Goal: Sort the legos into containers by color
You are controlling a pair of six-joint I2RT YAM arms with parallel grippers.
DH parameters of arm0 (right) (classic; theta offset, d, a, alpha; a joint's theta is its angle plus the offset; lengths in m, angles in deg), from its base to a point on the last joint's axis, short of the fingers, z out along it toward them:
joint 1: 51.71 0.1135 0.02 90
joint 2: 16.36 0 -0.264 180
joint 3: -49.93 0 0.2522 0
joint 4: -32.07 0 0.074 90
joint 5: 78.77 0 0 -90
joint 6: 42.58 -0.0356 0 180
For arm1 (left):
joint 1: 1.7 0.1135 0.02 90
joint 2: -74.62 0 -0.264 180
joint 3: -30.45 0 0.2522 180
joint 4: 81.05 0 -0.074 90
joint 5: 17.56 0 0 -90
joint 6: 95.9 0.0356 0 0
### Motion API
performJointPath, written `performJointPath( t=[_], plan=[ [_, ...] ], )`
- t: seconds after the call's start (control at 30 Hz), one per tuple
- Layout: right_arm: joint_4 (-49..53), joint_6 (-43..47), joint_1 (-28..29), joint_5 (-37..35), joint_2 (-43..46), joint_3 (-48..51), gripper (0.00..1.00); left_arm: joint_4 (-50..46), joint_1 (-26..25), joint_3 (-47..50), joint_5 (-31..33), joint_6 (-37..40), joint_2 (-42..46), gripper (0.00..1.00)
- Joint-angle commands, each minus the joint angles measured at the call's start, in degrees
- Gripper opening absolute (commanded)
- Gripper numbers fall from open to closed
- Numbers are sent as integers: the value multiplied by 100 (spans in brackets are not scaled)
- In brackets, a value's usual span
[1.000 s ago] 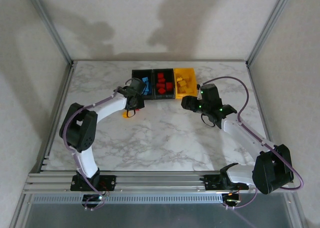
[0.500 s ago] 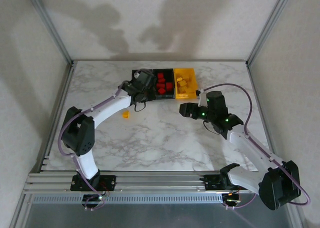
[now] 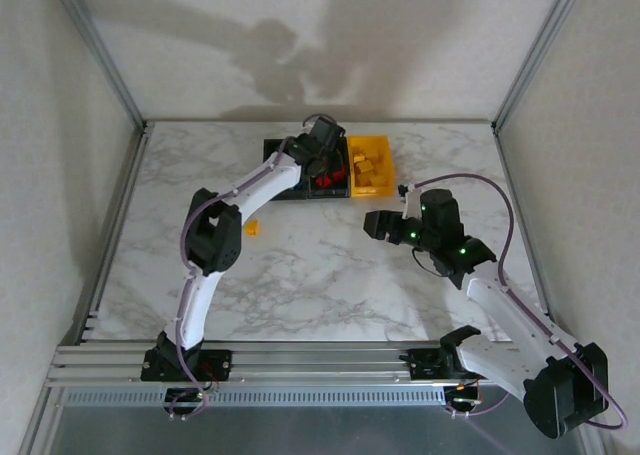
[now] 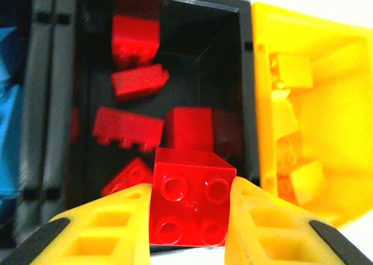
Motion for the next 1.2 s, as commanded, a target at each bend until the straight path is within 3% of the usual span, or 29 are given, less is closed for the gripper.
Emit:
performJointPath(
  t=[0.0, 0.13, 0.83, 1.0, 1.17],
  plan=[
    [243, -46, -44, -170, 209, 94, 66, -334, 33, -726, 216, -101, -449, 23],
    [339, -56, -83, -224, 366, 125, 66, -355, 108, -1205, 228, -151, -860, 23],
    [370, -165, -136, -273, 338, 127, 67, 72, 363, -1421, 93, -168, -1238, 26],
    [333, -173, -141, -233, 327, 135, 67, 1, 355, -1425, 84, -210, -1209, 49],
    [237, -191, -137, -168, 320, 165, 67, -47, 320, -1279, 136, -179, -966, 57]
  ],
)
